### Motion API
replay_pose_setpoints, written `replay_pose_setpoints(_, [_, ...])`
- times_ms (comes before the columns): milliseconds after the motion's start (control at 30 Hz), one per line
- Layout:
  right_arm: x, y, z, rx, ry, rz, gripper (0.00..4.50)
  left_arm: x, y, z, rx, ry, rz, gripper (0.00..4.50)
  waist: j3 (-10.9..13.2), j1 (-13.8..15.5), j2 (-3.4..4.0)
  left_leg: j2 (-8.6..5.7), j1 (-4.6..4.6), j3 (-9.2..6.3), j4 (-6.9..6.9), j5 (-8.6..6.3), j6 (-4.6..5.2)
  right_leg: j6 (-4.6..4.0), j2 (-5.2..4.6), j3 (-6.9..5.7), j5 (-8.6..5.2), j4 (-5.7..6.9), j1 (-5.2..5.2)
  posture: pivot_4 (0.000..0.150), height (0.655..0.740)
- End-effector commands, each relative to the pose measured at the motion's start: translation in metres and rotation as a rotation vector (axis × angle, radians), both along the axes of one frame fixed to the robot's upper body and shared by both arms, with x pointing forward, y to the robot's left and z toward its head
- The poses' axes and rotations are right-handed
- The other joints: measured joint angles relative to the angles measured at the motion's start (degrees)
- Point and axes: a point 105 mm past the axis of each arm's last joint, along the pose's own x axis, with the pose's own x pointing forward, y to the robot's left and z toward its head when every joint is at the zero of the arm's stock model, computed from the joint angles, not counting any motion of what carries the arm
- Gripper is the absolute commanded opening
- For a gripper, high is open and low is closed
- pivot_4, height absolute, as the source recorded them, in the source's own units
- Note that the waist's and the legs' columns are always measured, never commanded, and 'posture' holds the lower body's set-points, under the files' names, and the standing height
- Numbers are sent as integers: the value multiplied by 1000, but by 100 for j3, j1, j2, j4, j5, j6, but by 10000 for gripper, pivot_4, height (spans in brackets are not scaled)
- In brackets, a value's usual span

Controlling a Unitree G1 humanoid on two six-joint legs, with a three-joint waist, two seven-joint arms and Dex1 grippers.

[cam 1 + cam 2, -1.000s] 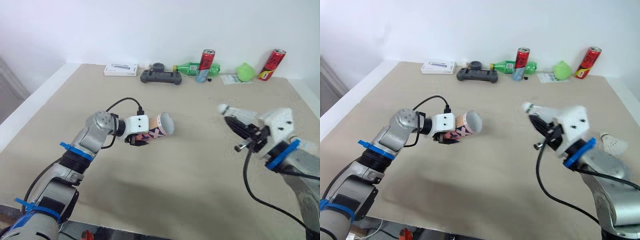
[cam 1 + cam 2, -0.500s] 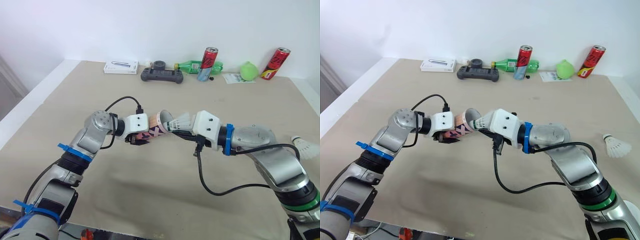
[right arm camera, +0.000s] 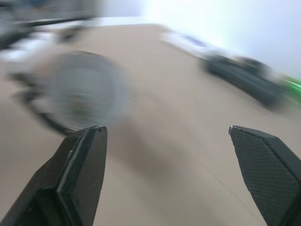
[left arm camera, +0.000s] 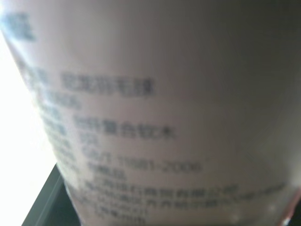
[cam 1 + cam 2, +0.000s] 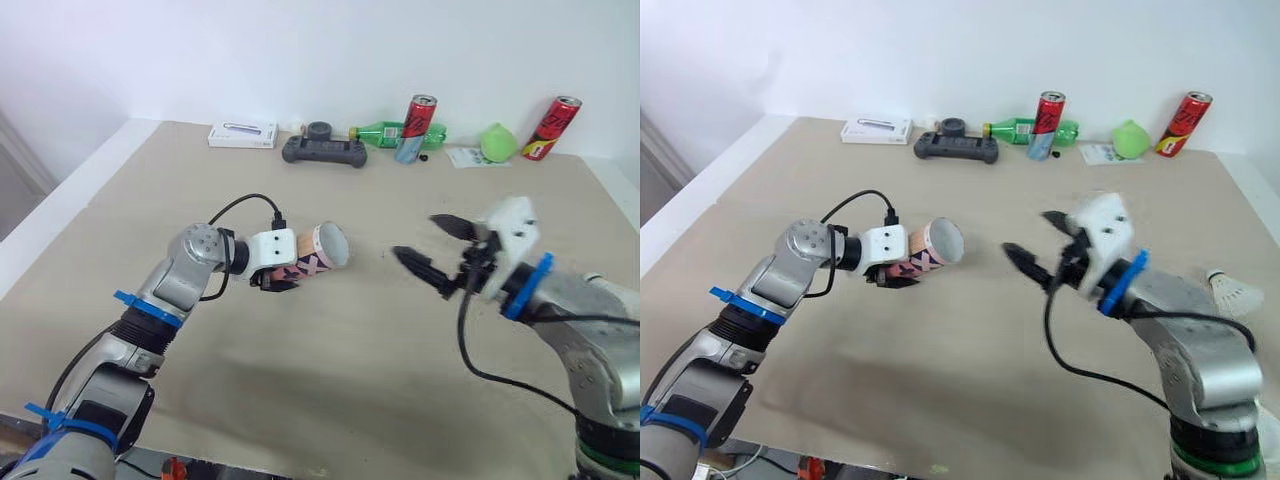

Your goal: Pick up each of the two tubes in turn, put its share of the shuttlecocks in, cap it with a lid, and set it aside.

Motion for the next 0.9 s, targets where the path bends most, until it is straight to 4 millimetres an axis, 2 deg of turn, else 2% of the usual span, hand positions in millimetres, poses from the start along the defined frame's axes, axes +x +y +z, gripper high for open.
replay_pose_setpoints(33, [-3,-83,13,8,-148,-480,44910,-6,-2,-24,35,80,-12,30470,-4,0,7,0,2,4,-1,0,0,-5,0,0,-1,0,1,1500,7395])
replay_pose_setpoints(67, [-9,-108,6,-4,-148,-626,44910,-5,-3,-26,36,82,-14,30470,-7,1,12,0,9,15,-1,1,-1,-6,1,2,0,1,1,1500,7395])
replay_pose_setpoints(133, [-20,-136,-5,-12,-133,-791,44910,-5,-4,-29,39,84,-17,30470,-13,9,22,-6,15,18,-2,1,-1,-5,-1,1,0,1,8,1500,7395])
replay_pose_setpoints(200, [-32,-160,-17,24,-107,-923,44910,-5,-6,-29,38,84,-24,30470,-19,5,32,-8,18,27,-2,1,-1,0,-3,8,3,1,8,1500,7395])
replay_pose_setpoints(300, [-45,-182,-29,48,-77,-1041,44910,-4,-8,-28,34,82,-30,30470,-28,1,51,-10,34,43,-2,2,0,9,-4,23,9,1,17,1500,7395])
replay_pose_setpoints(433, [-46,-189,-50,78,-4,-1075,44910,-1,-6,-27,36,76,-22,30470,-31,-3,56,-11,51,51,-2,3,2,11,-4,32,11,1,27,1500,7395])
replay_pose_setpoints(633, [-22,-198,-80,128,87,-1073,44910,-1,-3,-26,37,71,-15,30470,-32,-25,61,-12,54,61,-2,6,8,12,-5,41,12,1,28,1500,7395])
replay_pose_setpoints(900, [17,-205,-86,166,96,-1028,44910,-3,1,-26,41,71,-4,30470,-31,-24,62,-17,53,64,-7,6,14,16,0,52,14,1,27,1500,7395])
